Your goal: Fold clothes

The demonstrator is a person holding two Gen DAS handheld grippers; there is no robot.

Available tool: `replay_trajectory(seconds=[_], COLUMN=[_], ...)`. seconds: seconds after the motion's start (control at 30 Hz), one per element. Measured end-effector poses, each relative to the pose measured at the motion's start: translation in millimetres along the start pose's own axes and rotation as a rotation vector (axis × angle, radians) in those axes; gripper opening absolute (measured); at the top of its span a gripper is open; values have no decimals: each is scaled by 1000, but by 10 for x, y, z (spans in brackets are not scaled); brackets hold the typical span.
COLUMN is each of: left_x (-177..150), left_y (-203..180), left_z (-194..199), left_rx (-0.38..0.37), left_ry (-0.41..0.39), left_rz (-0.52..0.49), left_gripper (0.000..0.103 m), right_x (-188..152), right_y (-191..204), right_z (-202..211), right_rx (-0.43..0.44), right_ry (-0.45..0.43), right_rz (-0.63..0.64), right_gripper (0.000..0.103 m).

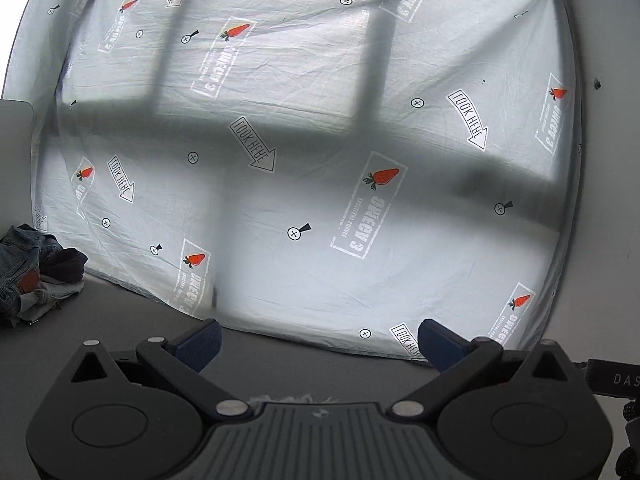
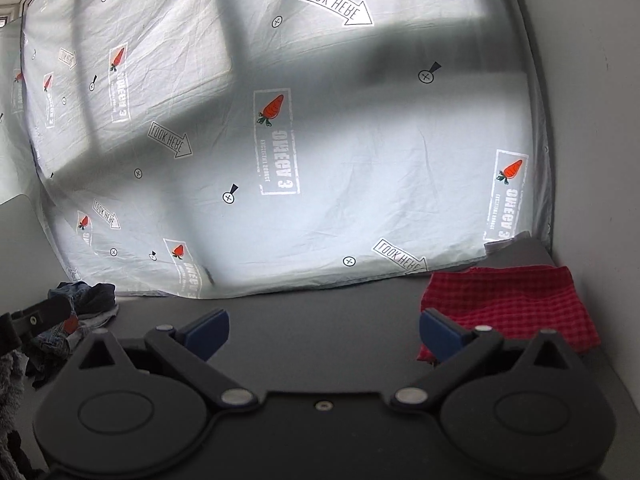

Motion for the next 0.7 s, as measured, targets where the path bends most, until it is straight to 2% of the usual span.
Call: replay_trajectory(seconds=[0.07, 0.2, 0.37, 0.6, 0.7], left_x=[77, 184, 247, 217, 160], left_y=[242, 735, 1434, 2410, 2693], left_z=[101, 224, 412, 753, 883], left_rx=[9, -8, -47, -58, -69], left_ry=[3, 7, 33, 86, 152], left_rz=[-25, -75, -121, -188, -177], left_gripper=[103, 103, 103, 103, 103], right_x=[-19, -169, -478, -919, -1064], right_y=[286, 884, 1745, 2820, 3109], right_z=[87, 235, 279, 485, 535], right_rx=[6, -58, -73, -78, -117], right_ry=[-39, -77, -46, -16, 22], right_rz=[30, 24, -84, -47, -27], right_gripper=[103, 103, 103, 103, 103])
Point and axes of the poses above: each gripper's, at about its wrist camera, not at the fingertips, and z roughly against the way its jaws point, y to its left, x to its top, the point moved 6 cm from there along -z, roughly the way its jaws point, and after that the axes turned 5 degrees about x, right-handed, at the moved point
